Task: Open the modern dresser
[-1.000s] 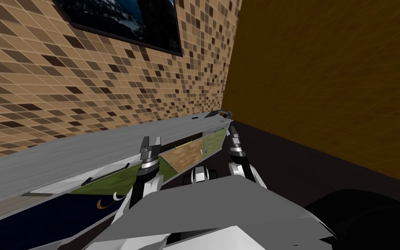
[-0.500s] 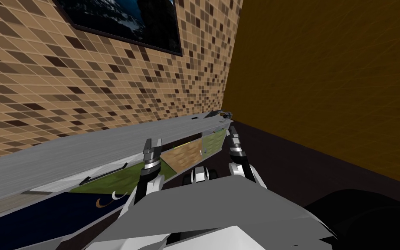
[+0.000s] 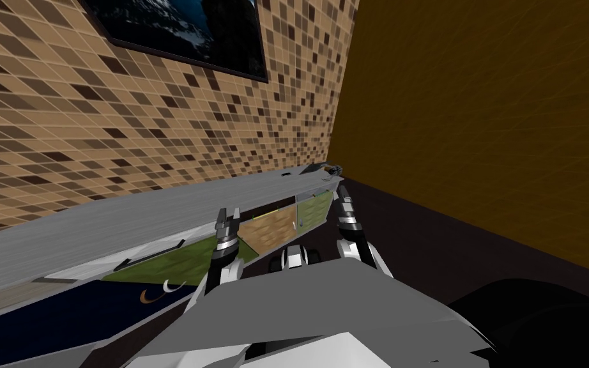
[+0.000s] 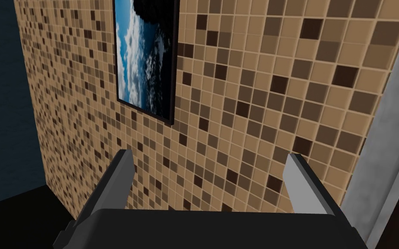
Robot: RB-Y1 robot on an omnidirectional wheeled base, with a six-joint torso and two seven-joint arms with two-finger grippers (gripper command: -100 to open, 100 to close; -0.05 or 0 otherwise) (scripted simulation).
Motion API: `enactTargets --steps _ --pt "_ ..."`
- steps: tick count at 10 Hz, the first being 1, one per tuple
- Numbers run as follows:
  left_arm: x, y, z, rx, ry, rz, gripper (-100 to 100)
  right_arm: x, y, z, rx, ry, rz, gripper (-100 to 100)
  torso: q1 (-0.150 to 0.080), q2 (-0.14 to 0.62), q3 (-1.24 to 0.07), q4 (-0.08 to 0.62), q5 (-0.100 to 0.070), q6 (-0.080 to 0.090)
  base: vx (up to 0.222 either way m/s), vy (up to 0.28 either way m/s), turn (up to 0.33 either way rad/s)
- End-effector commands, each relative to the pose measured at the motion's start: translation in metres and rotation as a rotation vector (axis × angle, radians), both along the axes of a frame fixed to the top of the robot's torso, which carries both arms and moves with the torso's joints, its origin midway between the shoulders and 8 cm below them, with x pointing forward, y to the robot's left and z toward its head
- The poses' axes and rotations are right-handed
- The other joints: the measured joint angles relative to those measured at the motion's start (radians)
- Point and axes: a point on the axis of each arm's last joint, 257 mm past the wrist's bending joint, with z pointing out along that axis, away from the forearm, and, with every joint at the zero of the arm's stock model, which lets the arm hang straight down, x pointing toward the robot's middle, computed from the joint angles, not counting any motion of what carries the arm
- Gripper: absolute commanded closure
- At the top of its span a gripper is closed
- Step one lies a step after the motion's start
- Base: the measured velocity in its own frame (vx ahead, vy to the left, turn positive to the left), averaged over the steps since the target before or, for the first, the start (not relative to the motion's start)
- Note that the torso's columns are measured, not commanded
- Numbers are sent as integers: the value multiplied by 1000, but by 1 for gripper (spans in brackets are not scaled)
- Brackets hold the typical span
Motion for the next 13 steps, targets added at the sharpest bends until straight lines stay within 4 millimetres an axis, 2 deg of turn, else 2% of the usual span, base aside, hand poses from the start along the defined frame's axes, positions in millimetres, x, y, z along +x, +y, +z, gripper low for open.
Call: enactTargets --steps 1,13 --pt "2 3 -17 -9 11 5 -100 0 0 0 0 0 0 0 0 0 0 0 0 0 15 -48 39" --pt "4 17 -76 -34 57 21 -100 0 0 0 0 0 0 0 3 -11 -4 -10 7 4 10 -39 28"
